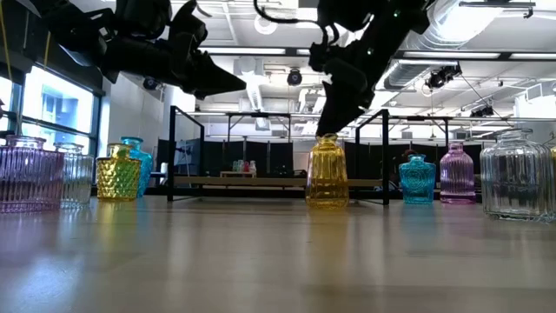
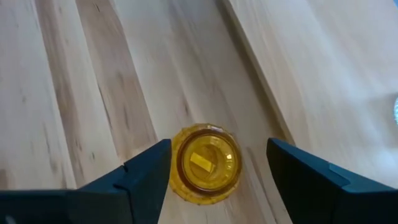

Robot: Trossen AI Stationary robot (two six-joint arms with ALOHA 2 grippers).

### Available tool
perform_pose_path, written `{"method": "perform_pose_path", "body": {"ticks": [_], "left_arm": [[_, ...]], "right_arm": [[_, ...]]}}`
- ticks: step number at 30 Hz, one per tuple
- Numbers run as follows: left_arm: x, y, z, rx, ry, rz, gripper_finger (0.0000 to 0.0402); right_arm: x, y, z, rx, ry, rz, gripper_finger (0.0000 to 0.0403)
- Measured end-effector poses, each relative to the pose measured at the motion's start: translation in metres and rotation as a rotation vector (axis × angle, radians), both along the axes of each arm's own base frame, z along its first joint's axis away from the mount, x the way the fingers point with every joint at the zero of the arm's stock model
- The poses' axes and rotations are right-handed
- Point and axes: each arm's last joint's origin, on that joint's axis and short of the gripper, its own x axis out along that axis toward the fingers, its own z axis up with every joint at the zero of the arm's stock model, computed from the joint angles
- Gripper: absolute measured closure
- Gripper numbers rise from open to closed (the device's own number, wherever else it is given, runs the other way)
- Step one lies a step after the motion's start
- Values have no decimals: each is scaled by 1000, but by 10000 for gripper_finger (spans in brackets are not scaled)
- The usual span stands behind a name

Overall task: Sort vases onto shelf
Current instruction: Put the bottom yellow vase on the shelf

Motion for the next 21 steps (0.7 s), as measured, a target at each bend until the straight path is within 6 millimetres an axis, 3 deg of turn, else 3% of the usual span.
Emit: {"method": "perform_pose_path", "body": {"ticks": [8, 17, 21], "left_arm": [[0, 0, -1, -2, 7, 0, 401], [0, 0, -1, -2, 8, 0, 402], [0, 0, -1, -3, 8, 0, 402]], "right_arm": [[6, -1, -14, 5, 35, -2, 157], [8, 0, -12, 13, 16, 13, 280], [9, 0, -11, 4, 6, 54, 283]]}}
